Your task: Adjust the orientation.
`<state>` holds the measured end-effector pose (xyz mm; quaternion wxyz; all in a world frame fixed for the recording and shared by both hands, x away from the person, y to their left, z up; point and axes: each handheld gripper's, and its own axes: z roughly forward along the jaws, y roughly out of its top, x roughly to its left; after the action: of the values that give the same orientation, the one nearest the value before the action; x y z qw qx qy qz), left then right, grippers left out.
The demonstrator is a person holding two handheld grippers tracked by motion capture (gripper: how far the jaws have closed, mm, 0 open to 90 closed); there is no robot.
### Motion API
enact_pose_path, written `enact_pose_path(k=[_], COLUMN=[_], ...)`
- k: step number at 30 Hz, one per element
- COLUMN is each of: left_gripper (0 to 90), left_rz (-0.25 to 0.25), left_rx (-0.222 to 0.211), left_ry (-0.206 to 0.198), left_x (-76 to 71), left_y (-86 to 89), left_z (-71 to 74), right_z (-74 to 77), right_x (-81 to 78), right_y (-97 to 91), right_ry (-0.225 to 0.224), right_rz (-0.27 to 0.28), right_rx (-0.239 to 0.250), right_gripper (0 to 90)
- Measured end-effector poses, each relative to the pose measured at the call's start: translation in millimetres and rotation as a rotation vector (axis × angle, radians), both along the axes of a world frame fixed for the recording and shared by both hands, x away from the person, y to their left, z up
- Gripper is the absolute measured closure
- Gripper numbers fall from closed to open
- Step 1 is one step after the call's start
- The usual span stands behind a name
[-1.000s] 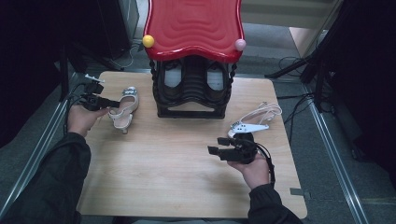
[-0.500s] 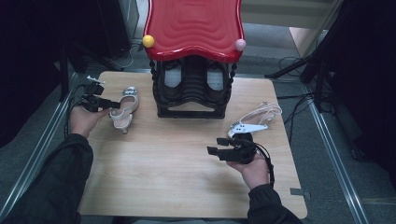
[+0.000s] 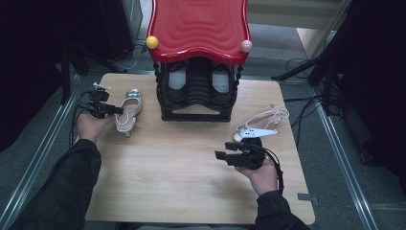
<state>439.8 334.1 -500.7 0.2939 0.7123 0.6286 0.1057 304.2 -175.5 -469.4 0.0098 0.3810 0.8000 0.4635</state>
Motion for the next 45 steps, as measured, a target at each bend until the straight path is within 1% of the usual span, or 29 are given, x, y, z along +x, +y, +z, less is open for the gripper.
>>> enact_pose_path(k=[2, 5, 6, 9, 10, 11, 12, 16, 17, 20, 21, 22, 23, 24, 25, 26, 27, 28, 29, 30, 32, 33, 34, 36, 38, 39, 40, 41, 45], left_gripper=[84.5, 86.1, 86.3, 86.7, 86.7, 86.8, 86.8, 86.9, 86.9, 86.9, 86.9, 86.8, 86.9, 86.8, 86.8, 86.8, 86.8, 86.7, 86.8, 86.7, 86.7, 86.7, 86.7, 86.7, 86.7, 86.7, 86.7, 86.7, 86.6], left_rz=[0.013, 0.021, 0.023, 0.030, 0.028, 0.014, 0.015, 0.000, -0.003, -0.003, -0.013, -0.013, -0.034, -0.034, -0.039, -0.039, -0.045, -0.045, -0.054, -0.054, -0.061, -0.066, -0.066, -0.075, -0.084, -0.096, -0.096, -0.104, -0.102], left_rx=[-0.030, -0.035, -0.035, -0.083, -0.089, -0.078, -0.088, -0.091, -0.099, -0.112, -0.118, -0.118, -0.107, -0.107, -0.108, -0.108, -0.109, -0.109, -0.104, -0.104, -0.115, -0.124, -0.124, -0.135, -0.152, -0.148, -0.148, -0.151, -0.167], left_ry=[0.020, 0.041, 0.039, 0.033, 0.028, 0.014, 0.006, 0.006, 0.011, 0.005, 0.007, 0.007, 0.006, 0.006, 0.002, 0.002, 0.001, 0.001, 0.002, 0.002, 0.017, 0.022, 0.022, 0.026, 0.024, 0.026, 0.026, 0.025, 0.025], left_x=[0.3, 1.5, 1.8, 1.3, 0.6, -1.5, -2.9, -6.7, -10.2, -14.1, -18.4, -18.4, -23.3, -23.3, -28.9, -28.9, -34.5, -34.5, -40.0, -40.0, -45.7, -52.4, -52.4, -59.1, -68.9, -72.1, -72.1, -78.7, -88.2], left_y=[3.3, 3.8, 3.8, 5.8, 5.8, 6.0, 5.9, 6.9, 6.5, 5.5, 4.3, 4.3, 2.9, 2.9, 1.0, 1.0, -0.3, -0.3, -0.8, -0.8, -0.6, -1.6, -1.6, -3.1, -8.5, -9.7, -9.7, -12.6, -14.9], left_z=[0.2, 2.0, 2.6, 7.4, 8.9, 12.8, 14.7, 20.5, 24.7, 28.7, 32.3, 32.3, 36.1, 36.1, 38.5, 38.5, 40.3, 40.3, 42.1, 42.1, 44.1, 44.7, 44.7, 44.6, 43.7, 43.4, 43.4, 42.6, 40.6], right_z=[0.0, -0.6, -0.7, -0.2, -0.1, 0.0, 0.3, 1.0, 1.3, 1.7, 2.1, 2.1, 2.4, 2.4, 2.9, 2.9, 3.7, 4.2, 4.7, 4.7, 5.8, 5.9, 5.9, 5.7, 5.7, 5.9, 5.9, 6.1, 6.2], right_x=[0.3, 1.2, 1.4, 1.6, 1.7, 1.9, 2.1, 2.6, 3.4, 4.7, 6.3, 6.3, 7.7, 7.7, 9.3, 9.3, 10.7, 11.3, 11.8, 11.8, 13.8, 14.6, 14.6, 16.4, 19.5, 20.5, 20.5, 22.2, 24.4], right_y=[-0.3, -0.3, -0.2, -0.1, -0.2, -0.3, -0.6, -0.7, -0.4, -0.2, 0.5, 0.5, 1.7, 1.7, 2.9, 2.9, 4.0, 4.8, 5.7, 5.7, 9.0, 10.1, 10.1, 12.6, 15.2, 16.1, 16.1, 18.3, 21.5], right_ry=[-0.003, -0.001, -0.001, -0.004, -0.005, -0.005, -0.004, -0.004, -0.006, -0.008, -0.012, -0.012, -0.015, -0.015, -0.018, -0.018, -0.017, -0.019, -0.021, -0.021, -0.025, -0.026, -0.026, -0.031, -0.023, -0.023, -0.023, -0.027, -0.030], right_rz=[0.001, -0.002, -0.002, -0.001, -0.001, -0.001, -0.003, -0.004, -0.002, 0.003, 0.004, 0.004, 0.008, 0.008, 0.013, 0.013, 0.017, 0.019, 0.020, 0.020, 0.030, 0.034, 0.034, 0.038, 0.044, 0.044, 0.044, 0.047, 0.051], right_rx=[-0.001, -0.001, -0.002, 0.001, 0.001, 0.002, 0.003, 0.005, 0.006, 0.006, 0.010, 0.010, 0.013, 0.013, 0.013, 0.013, 0.014, 0.018, 0.019, 0.019, 0.013, 0.009, 0.009, 0.002, 0.010, 0.009, 0.009, 0.007, 0.010], right_gripper=[40.2, 40.1, 40.1, 40.1, 40.0, 40.0, 40.0, 40.0, 40.0, 40.0, 40.0, 40.0, 40.0, 40.0, 40.0, 40.0, 40.0, 40.0, 39.9, 39.9, 40.0, 40.0, 40.0, 40.0, 40.0, 40.0, 40.0, 40.0, 40.0])
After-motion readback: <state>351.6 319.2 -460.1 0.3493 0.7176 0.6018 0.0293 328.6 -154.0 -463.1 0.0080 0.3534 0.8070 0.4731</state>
